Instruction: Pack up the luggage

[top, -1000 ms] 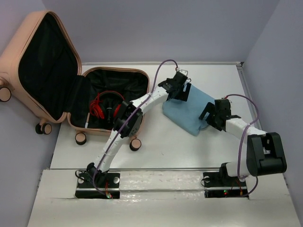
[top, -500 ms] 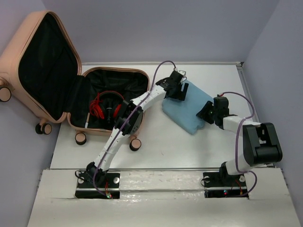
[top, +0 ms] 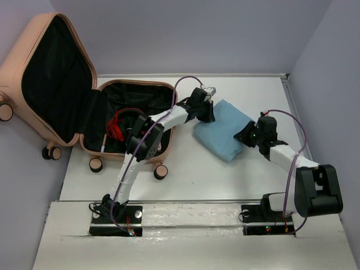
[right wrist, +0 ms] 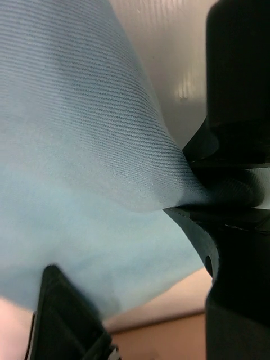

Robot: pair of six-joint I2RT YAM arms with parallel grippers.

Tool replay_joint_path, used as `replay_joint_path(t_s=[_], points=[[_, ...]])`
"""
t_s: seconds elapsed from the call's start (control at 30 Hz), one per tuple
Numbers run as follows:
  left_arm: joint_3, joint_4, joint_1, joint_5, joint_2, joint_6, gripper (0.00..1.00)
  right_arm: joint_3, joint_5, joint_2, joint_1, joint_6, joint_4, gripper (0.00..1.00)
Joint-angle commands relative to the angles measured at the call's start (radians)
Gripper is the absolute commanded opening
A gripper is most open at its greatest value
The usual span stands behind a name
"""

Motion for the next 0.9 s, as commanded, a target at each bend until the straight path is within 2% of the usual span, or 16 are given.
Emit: replay_joint_path(t_s=[0.0,0.2,0.37,0.5,0.57,0.63,0.73,0.77,0.8,0.83,0.87], points=[[-0.122,0.006,-0.046,0.163,-0.218,-0.064,0.06,0.051,-0.073,-0.129,0.004,-0.019,0.064,0.09],[-0.123,0.008,-0.026,0.157,-0.430,-0.061,0.06,0.177,-0.136,-0.183,0.004,0.003,0.004,0.07],[-0.211,0.016,0.100,0.172,-0.599,-0.095,0.06,0.361,-0.076,-0.087,0.151,0.014,-0.027,0.07],[-0.246,-0.009,0.267,0.203,-0.712,-0.104,0.06,0.606,-0.035,0.066,0.328,0.030,-0.033,0.07],[-0.228,-0.067,0.334,0.208,-0.758,-0.089,0.06,0.786,0.000,0.179,0.382,0.023,-0.051,0.07],[-0.217,-0.121,0.456,0.200,-0.783,-0.068,0.06,0.907,0.007,0.263,0.430,0.021,-0.066,0.07],[-0.269,-0.190,0.592,0.218,-0.826,-0.043,0.08,1.083,0.019,0.433,0.533,0.020,-0.068,0.07],[-0.338,-0.207,0.672,0.209,-0.838,-0.038,0.21,1.117,0.016,0.477,0.557,0.021,-0.070,0.07],[-0.381,-0.207,0.721,0.164,-0.873,-0.035,0.58,1.170,0.011,0.569,0.602,0.023,-0.070,0.16],[-0.434,-0.198,0.755,0.140,-0.900,-0.058,0.75,1.197,0.005,0.617,0.625,0.014,-0.070,0.25],[-0.546,-0.143,0.799,0.116,-0.968,-0.075,0.99,1.226,-0.005,0.668,0.666,-0.009,-0.073,0.51]])
